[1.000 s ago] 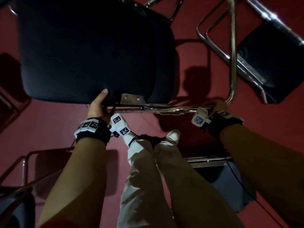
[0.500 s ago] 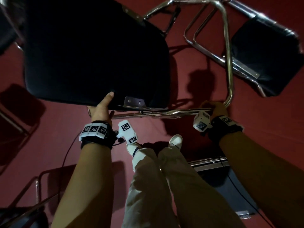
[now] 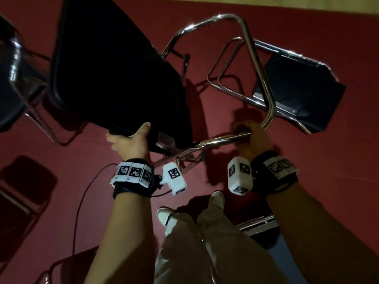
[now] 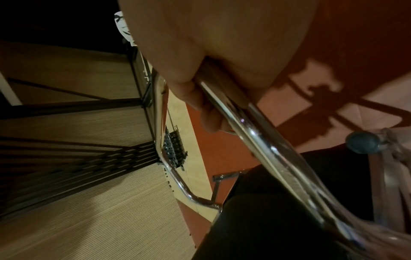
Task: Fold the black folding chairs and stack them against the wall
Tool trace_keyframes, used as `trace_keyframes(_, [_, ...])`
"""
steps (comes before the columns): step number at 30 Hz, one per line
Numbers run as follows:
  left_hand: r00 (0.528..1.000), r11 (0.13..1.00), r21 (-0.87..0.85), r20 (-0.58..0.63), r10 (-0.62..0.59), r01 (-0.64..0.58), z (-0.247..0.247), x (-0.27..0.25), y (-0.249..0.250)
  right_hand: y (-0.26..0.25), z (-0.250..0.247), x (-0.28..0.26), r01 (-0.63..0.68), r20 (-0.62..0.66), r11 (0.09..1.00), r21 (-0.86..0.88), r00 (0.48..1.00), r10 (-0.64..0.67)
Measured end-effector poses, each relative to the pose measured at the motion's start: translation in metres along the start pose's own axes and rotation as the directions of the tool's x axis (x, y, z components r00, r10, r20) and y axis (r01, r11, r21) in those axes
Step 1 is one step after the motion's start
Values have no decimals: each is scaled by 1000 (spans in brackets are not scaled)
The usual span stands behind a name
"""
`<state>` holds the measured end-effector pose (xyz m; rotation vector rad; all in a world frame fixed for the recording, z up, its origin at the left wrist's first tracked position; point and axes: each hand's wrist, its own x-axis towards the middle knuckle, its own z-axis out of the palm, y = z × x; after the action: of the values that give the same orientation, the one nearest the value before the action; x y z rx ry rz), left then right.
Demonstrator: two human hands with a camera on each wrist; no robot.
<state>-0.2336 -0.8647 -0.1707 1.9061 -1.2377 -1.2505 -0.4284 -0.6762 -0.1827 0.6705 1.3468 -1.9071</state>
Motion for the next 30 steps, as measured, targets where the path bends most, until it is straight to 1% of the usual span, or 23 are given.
trace_keyframes(2, [998, 997, 46, 10, 56, -56, 6, 6, 3, -1, -7, -3, -13, 25, 997, 72, 1000, 11])
trace_keyframes(5, [992, 990, 68, 26, 123, -124, 11, 18, 10, -6, -18, -7, -63, 69, 986, 155, 996, 53])
trace_keyframes(9, [986, 982, 91, 43, 162, -165, 16, 31, 23, -19, -18, -14, -84, 123, 974, 211, 991, 58])
trace_keyframes(11, [985, 980, 100, 45, 169, -172, 18, 34, 24, -24, -18, -12, -101, 124, 967, 235, 990, 73])
trace_keyframes(13, [982, 978, 95, 42, 183, -186, 18, 33, 25, -27, -21, -6, -88, 123, 964, 252, 991, 59])
trace_keyframes(15, [980, 980, 42, 46, 194, -196, 20, 33, 22, -31, -28, 4, -61, 98, 970, 236, 994, 38])
trace_keyframes(17, [977, 979, -24, 62, 202, -201, 18, 34, 17, -34, -32, 16, -72, 41, 981, 178, 997, 65])
trace_keyframes(19, [972, 974, -54, 69, 223, -220, 14, 36, 12, -36, -29, 22, -100, 19, 984, 145, 995, 98])
trace_keyframes(21, [968, 971, -48, 84, 238, -235, 12, 36, 9, -36, -25, 22, -102, 12, 984, 145, 995, 102])
trace_keyframes(24, [963, 968, -30, 97, 250, -248, 14, 35, 7, -34, -26, 17, -62, -8, 990, 123, 998, 63])
trace_keyframes(26, [956, 962, -29, 107, 275, -273, 16, 33, 7, -35, -28, 12, -40, 8, 993, 109, 999, 39])
trace_keyframes(30, [936, 939, 4, 92, 341, -343, 23, 28, 5, -45, -23, -5, -15, 113, 999, 51, 994, 10])
